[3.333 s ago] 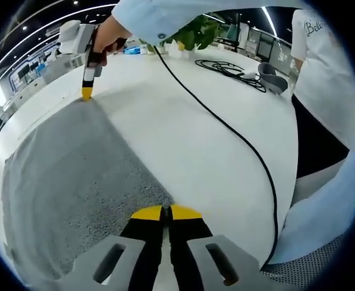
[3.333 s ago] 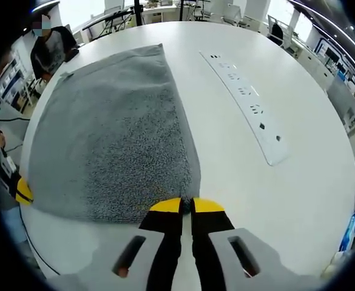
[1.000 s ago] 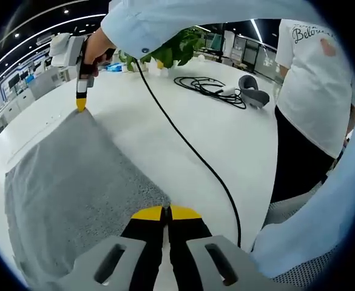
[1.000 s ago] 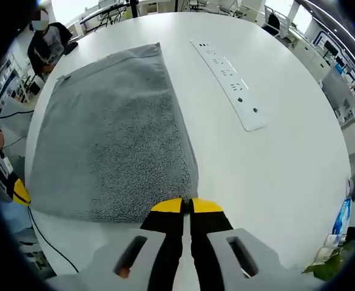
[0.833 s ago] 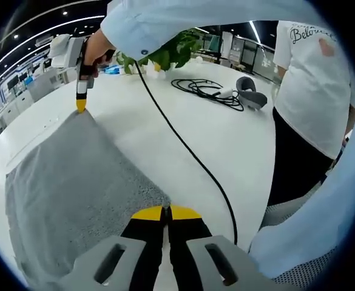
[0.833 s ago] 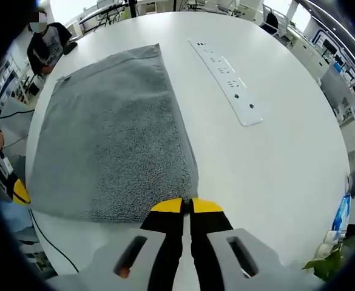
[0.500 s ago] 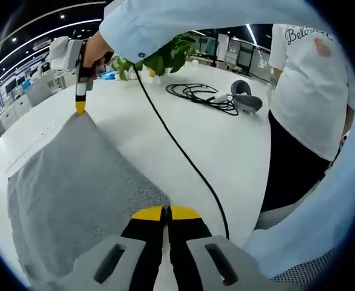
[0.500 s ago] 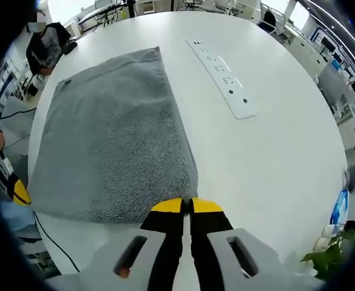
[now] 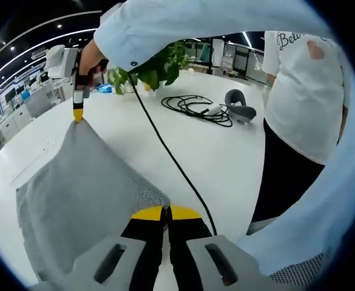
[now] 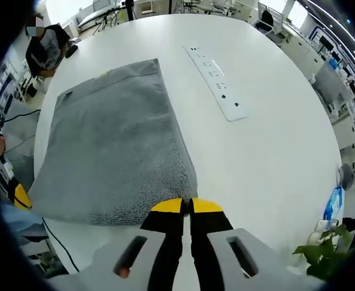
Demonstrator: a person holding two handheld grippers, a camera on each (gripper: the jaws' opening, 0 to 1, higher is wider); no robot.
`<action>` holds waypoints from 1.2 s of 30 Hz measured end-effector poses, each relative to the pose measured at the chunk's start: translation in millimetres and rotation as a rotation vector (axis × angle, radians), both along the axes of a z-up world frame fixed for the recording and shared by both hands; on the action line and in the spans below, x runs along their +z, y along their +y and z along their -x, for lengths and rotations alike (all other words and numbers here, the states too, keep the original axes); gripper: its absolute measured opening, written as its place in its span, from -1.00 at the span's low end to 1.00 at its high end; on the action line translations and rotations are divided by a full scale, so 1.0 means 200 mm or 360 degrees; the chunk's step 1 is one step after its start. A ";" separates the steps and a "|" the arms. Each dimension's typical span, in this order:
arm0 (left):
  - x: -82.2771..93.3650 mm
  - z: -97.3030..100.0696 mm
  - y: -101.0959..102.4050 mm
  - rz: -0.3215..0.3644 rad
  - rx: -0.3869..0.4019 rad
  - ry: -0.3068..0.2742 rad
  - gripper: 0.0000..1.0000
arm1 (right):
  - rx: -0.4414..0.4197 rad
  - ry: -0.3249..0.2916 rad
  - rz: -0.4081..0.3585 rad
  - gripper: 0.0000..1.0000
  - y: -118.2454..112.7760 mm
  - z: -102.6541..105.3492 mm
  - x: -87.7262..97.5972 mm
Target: Fold the towel on the table until its edges align and the towel forms a compact rectangular stack.
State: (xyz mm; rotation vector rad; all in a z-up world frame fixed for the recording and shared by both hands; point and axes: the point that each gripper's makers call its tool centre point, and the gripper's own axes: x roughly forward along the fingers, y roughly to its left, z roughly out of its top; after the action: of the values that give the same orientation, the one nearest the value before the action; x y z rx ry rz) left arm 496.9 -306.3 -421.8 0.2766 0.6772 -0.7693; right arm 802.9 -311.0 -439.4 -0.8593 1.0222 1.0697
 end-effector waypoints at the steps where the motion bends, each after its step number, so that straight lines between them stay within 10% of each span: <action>1: 0.01 0.00 0.00 0.0008 0.0005 -0.0006 -0.95 | -0.0001 -0.0003 0.0001 -0.99 0.00 0.01 0.02; 20: 0.22 0.01 0.05 0.0144 0.0050 -0.0097 -0.95 | -0.0030 0.0003 0.0098 -0.99 -0.05 0.06 0.18; 36: 0.35 0.00 0.25 0.0257 0.0181 -0.0142 -0.95 | -0.0028 0.0009 0.0139 -0.99 0.15 0.03 0.27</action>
State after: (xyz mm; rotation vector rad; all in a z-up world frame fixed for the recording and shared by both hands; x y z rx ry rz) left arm 497.4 -256.5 -351.1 0.1232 0.5383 -0.6946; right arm 797.3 -281.7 -385.9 -0.9166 1.0857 1.0191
